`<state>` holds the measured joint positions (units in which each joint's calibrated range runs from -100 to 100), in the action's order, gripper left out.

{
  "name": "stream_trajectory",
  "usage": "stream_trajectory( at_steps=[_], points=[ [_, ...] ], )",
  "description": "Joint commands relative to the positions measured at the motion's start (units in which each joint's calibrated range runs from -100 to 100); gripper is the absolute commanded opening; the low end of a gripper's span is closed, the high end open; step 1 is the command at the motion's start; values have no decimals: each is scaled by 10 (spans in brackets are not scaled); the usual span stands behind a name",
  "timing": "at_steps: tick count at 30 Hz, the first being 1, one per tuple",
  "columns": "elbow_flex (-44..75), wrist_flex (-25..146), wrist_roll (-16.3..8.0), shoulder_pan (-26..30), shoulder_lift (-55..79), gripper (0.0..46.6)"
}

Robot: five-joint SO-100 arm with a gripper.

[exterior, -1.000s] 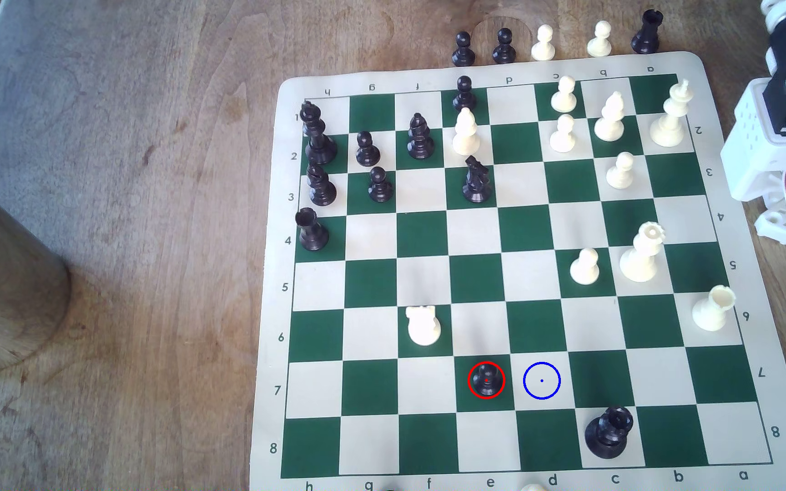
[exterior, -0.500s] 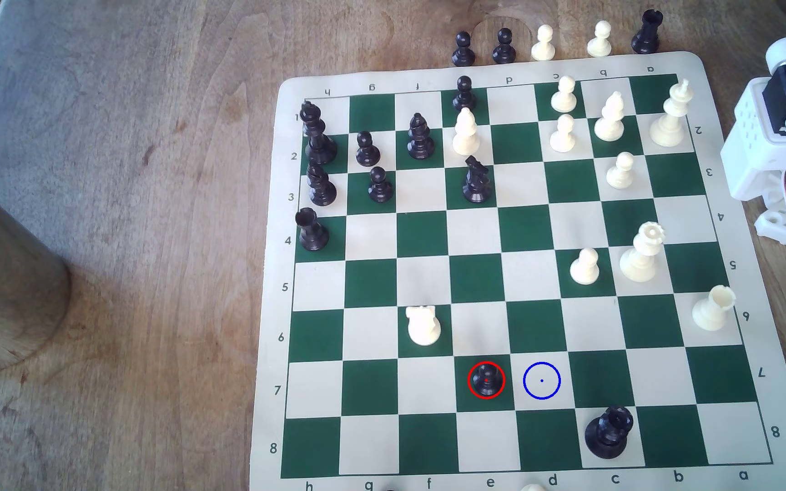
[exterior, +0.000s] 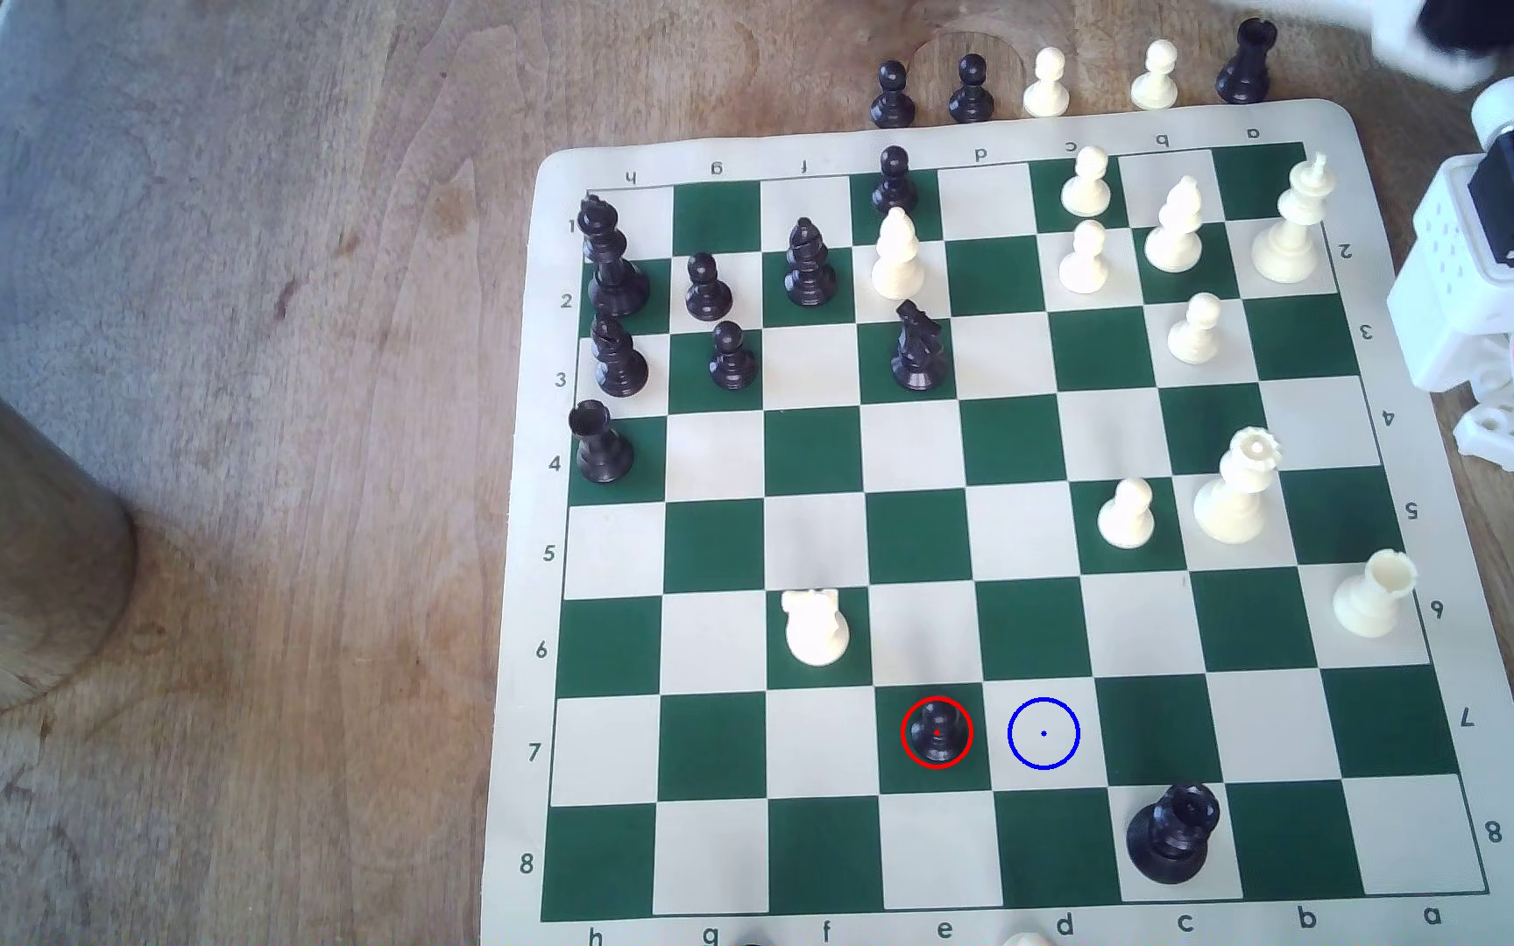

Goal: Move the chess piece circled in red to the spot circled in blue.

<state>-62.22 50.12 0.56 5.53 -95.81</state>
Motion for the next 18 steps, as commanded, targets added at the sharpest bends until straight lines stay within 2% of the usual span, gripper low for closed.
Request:
stream_trajectory(
  at_steps=[1,2,3,7,8,11,12,15,18],
  points=[
    [60,144,1,57,33,3],
    [65,168,-5,73,47,3],
    [69,201,-21,111,70,3],
    [66,210,-56,174,97,3],
    [66,200,-77,206,123,3],
    [71,179,-109,241,164,3],
    [80,161,-130,259,199,3],
    [104,127,-164,272,267,4],
    [128,107,-185,275,320,4]
  ],
)
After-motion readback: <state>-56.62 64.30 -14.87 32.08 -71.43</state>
